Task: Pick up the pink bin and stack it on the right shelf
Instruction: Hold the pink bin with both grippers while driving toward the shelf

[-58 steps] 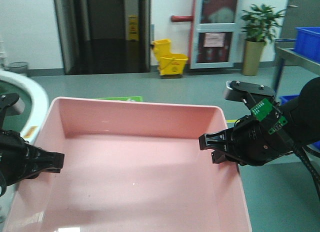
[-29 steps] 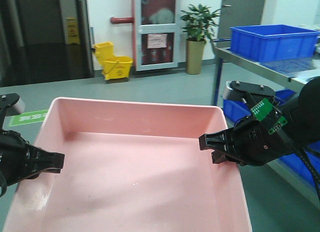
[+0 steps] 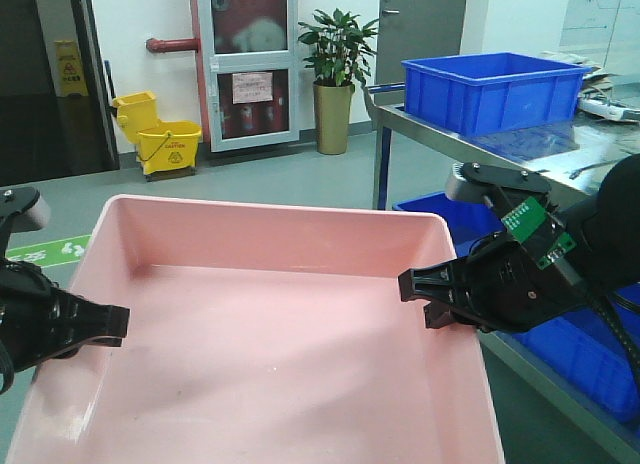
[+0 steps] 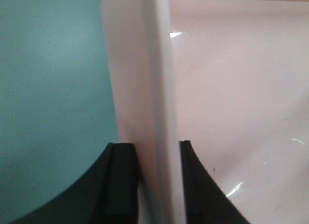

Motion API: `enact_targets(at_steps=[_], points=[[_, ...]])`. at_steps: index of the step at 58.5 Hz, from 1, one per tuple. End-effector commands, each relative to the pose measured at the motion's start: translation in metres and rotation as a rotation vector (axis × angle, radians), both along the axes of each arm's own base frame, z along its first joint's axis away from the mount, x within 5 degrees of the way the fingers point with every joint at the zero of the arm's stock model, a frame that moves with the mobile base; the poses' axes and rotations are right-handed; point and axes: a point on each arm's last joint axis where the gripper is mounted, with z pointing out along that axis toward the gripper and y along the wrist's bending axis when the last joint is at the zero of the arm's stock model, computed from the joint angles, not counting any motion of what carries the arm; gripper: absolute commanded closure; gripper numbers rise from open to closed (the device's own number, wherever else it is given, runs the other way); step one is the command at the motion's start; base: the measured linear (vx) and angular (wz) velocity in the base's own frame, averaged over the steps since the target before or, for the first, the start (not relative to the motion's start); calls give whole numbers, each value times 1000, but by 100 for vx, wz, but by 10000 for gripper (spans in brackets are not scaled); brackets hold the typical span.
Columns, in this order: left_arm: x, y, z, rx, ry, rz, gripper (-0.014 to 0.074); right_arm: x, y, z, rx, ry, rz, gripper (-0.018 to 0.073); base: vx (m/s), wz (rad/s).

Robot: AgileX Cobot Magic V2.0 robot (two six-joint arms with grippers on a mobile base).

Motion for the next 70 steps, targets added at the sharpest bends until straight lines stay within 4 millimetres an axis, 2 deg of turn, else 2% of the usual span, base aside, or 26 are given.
enact_targets(at_steps=[1, 41, 70], points=[[-6, -1, 27, -58, -134, 0, 598, -2, -6, 29, 12, -156, -4, 568, 43, -3], [-6, -1, 27, -59, -133, 1, 598, -2, -6, 29, 12, -156, -4, 568, 46, -2], [-6, -1, 27, -59, -133, 1, 598, -2, -6, 29, 12, -157, -4, 568, 44, -55]])
